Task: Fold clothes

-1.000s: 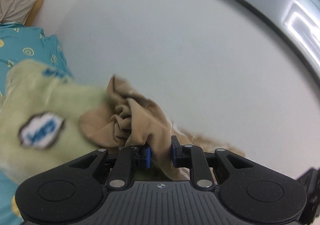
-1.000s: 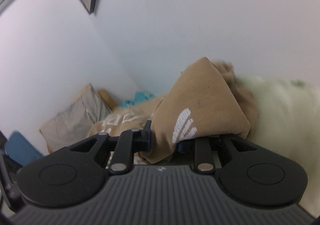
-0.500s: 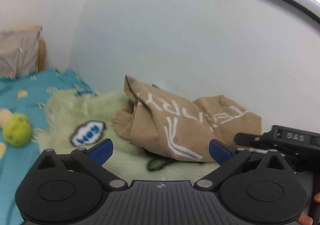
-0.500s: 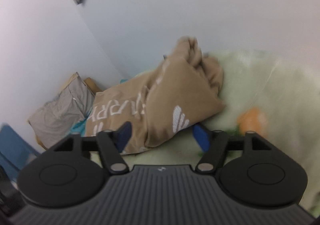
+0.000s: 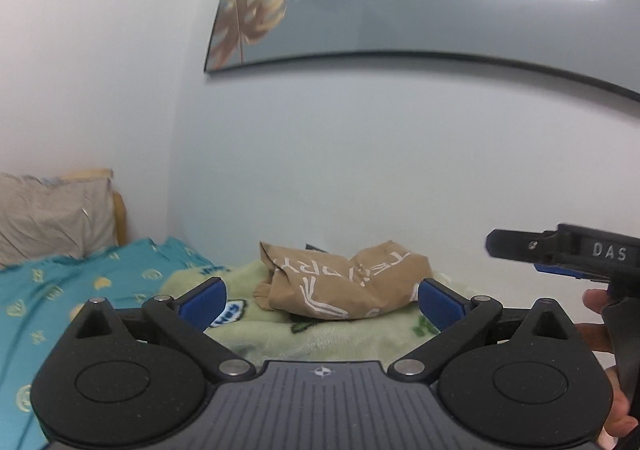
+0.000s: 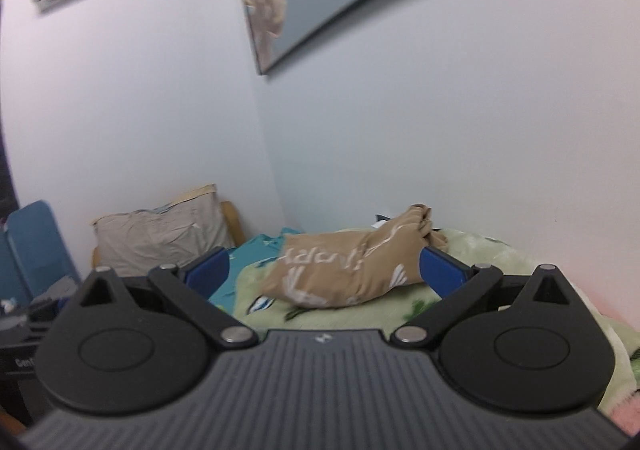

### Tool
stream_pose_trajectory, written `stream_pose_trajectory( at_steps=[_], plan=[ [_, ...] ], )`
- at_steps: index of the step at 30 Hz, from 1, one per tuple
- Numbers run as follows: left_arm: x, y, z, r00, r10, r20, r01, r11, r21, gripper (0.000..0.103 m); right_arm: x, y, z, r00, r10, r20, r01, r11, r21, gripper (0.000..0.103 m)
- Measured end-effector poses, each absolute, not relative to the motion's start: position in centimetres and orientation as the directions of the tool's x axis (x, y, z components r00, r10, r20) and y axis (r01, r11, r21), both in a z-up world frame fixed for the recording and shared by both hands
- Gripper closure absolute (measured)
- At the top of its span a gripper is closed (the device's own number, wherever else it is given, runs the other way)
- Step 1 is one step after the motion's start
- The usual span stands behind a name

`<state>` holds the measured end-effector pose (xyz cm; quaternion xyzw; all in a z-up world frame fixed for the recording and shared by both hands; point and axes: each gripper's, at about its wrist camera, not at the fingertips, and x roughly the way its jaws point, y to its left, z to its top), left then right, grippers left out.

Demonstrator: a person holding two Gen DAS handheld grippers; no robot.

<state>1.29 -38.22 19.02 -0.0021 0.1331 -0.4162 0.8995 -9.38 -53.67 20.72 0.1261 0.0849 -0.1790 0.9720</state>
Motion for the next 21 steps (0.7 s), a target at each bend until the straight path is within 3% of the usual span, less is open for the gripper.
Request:
stream_pose_trajectory(
  at_steps=[13,21],
  plan=[
    [-8.6,-31.7,18.1,0.699,-0.696,-0.164,0.701,0.712,-0.035,0.000,-16.1,-45.7,18.6,0.937,-0.336,-0.092,0.345,0.933,0.107,0.000],
    [-11.4,-29.7,17.6,0.721,-0.674,-0.161,0.678,0.734,-0.034,0.000,-16.5,-45.4,16.8,0.931,-0.347,-0.116,0.359,0.927,0.111,0.000]
  ],
)
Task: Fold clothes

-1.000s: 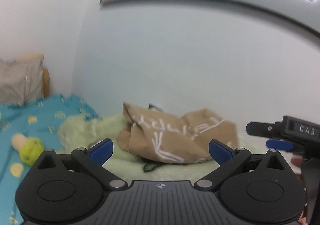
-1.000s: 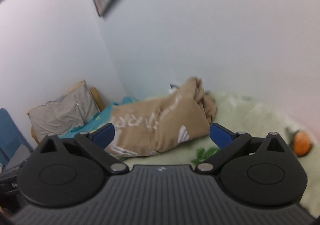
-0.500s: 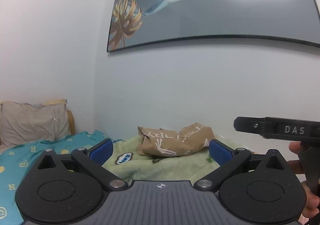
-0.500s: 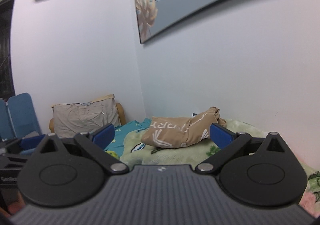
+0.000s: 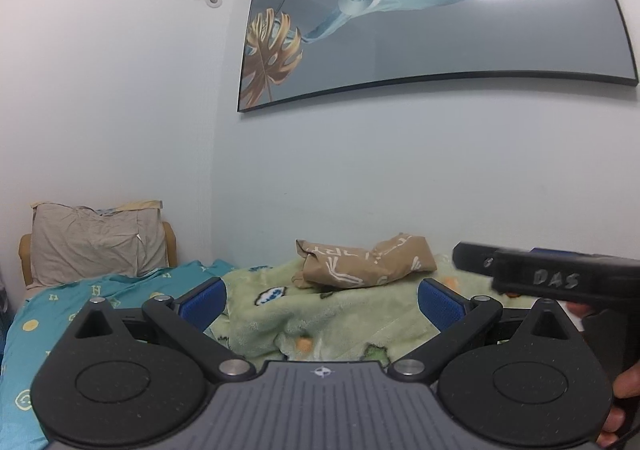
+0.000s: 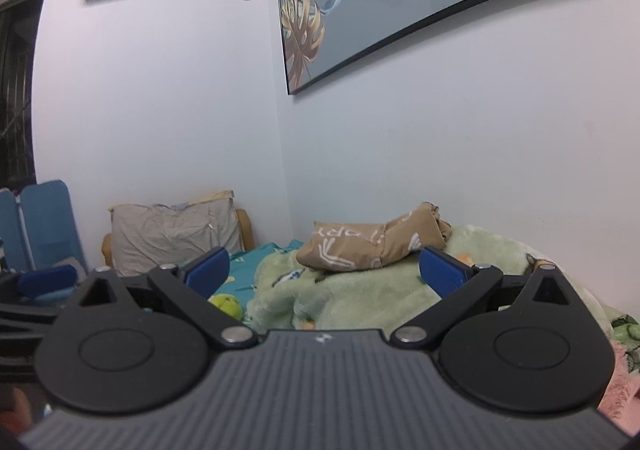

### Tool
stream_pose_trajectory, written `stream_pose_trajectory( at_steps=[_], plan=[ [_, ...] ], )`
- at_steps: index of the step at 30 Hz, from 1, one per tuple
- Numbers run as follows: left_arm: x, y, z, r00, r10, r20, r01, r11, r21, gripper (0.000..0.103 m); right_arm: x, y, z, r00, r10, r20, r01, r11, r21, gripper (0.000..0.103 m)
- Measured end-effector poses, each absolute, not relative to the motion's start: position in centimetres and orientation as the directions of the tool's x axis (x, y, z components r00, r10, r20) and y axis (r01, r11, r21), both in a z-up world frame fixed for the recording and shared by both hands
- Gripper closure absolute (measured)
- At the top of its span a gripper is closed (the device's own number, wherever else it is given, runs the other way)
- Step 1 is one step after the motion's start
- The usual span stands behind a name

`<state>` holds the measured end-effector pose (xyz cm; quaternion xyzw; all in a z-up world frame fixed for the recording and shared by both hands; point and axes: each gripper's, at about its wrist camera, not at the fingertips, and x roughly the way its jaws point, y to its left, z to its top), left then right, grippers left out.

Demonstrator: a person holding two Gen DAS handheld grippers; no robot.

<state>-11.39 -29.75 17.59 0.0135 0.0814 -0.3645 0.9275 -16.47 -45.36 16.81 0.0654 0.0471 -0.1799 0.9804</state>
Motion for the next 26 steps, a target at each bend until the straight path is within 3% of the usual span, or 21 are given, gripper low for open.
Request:
stream_pose_trajectory(
  at_steps=[7,26],
  plan=[
    [-12.2,-28.4,16.9,0.737,-0.655,-0.168,0.657,0.753,-0.051,0.000,-17.1,-43.9,16.3,0.925,-0.370,-0.089,0.374,0.927,0.033,0.000],
    [-12.1,-28.3,16.6,0.757,-0.624,-0.196,0.628,0.777,-0.046,0.000,-18.0,-43.2,16.2,0.927,-0.363,-0.096,0.367,0.930,0.028,0.000]
  ],
)
